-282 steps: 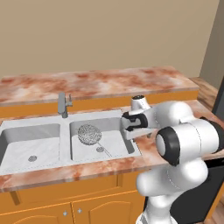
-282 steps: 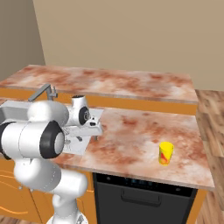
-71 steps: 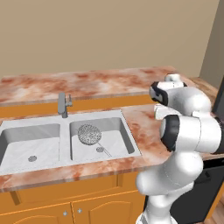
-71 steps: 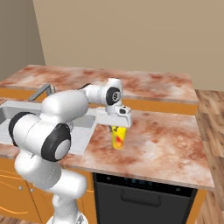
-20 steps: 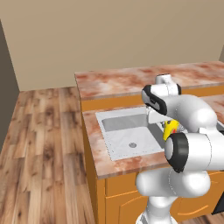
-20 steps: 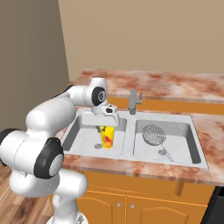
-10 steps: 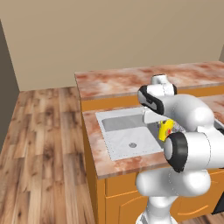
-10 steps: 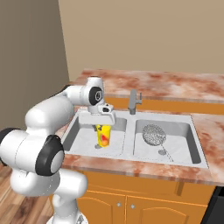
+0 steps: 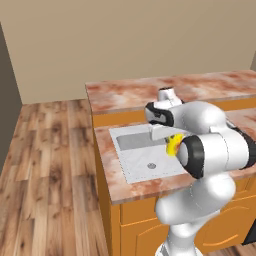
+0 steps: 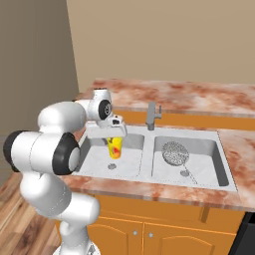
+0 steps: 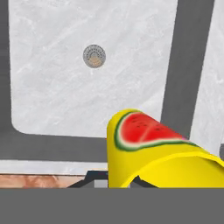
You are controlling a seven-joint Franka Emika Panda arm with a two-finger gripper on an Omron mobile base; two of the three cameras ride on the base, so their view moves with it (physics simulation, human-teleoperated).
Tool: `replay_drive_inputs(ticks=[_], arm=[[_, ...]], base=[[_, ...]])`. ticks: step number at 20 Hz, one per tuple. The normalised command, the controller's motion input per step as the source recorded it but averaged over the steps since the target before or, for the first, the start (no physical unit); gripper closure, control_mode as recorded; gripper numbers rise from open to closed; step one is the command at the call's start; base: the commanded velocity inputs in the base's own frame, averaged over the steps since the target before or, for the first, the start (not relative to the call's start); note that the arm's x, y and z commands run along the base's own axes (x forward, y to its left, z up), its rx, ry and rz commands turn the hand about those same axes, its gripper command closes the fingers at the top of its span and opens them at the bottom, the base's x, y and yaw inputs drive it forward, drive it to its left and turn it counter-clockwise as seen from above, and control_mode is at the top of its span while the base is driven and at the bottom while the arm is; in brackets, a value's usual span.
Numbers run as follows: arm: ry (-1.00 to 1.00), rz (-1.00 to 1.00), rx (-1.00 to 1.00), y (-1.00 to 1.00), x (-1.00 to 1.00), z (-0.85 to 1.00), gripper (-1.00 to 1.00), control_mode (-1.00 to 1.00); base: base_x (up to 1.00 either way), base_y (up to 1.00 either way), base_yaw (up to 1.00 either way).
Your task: Place the cup in the left basin and the strainer in the right basin of the sink.
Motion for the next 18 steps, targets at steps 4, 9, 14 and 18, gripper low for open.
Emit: replay_drive_inputs(ticks=[4,9,14,18], arm=[[-0.05,0.08,-0.03,0.16,0.65,-0.45,1.00,-1.00],[0.00,0.05,0.01,0.01,0.51,-0.37,1.00,-1.00],[0.00,0.02,0.00,0.00,0.53,-0.40,1.00,-1.00],[0.03,0.00,-0.01,-0.12,0.61,-0.58,1.00,-1.00]], base=[[0.00,0.00,0.00],[0.00,0.00,0.00],[0.00,0.00,0.00],[0.00,0.00,0.00]])
